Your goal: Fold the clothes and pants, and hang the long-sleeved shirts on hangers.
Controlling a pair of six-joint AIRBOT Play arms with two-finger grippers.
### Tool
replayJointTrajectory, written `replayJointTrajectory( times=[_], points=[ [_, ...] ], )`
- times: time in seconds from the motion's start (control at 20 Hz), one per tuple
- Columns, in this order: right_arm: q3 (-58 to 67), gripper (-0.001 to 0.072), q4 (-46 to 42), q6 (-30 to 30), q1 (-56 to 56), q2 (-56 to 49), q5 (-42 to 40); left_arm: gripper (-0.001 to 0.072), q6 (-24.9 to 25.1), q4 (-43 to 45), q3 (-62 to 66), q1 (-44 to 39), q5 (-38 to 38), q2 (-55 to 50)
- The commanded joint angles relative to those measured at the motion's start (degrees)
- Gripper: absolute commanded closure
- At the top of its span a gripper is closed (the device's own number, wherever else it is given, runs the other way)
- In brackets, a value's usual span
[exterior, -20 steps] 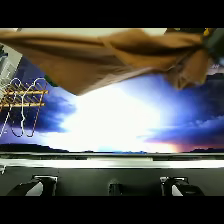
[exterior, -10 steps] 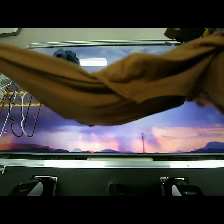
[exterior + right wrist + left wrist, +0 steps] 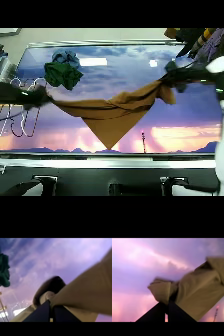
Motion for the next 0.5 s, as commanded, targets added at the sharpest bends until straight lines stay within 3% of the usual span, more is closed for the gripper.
replayJointTrajectory(
  times=[0.0,0.15,0.25,0.35,0.4,0.45],
  points=[
    [-0.2,0.0681,11.6,-5.5,0.4,-16.3,-9.9,0.0692,2.4,-0.8,-6.2,-3.8,-7.7,-10.7],
    [-0.2,0.0672,16.0,-9.5,2.1,-21.6,-14.1,0.0692,3.9,-1.5,-6.1,-4.9,-11.6,-15.8],
    [-0.2,0.0614,16.0,-10.4,2.6,-21.7,-14.7,0.0692,3.9,-1.6,-6.1,-4.9,-12.4,-16.4],
    [-0.1,0.0344,15.6,-12.4,1.3,-20.2,-11.6,0.0693,4.7,-1.6,-6.0,-4.8,-12.2,-16.2],
    [-0.1,0.0288,15.6,-16.5,0.0,-18.6,-8.6,0.0692,5.0,-1.6,-6.0,-4.8,-12.1,-16.1],
    [-0.1,0.0278,15.3,-21.3,-1.5,-16.8,-4.8,0.0692,5.0,-1.6,-6.0,-4.8,-11.8,-16.1]
  ],
)
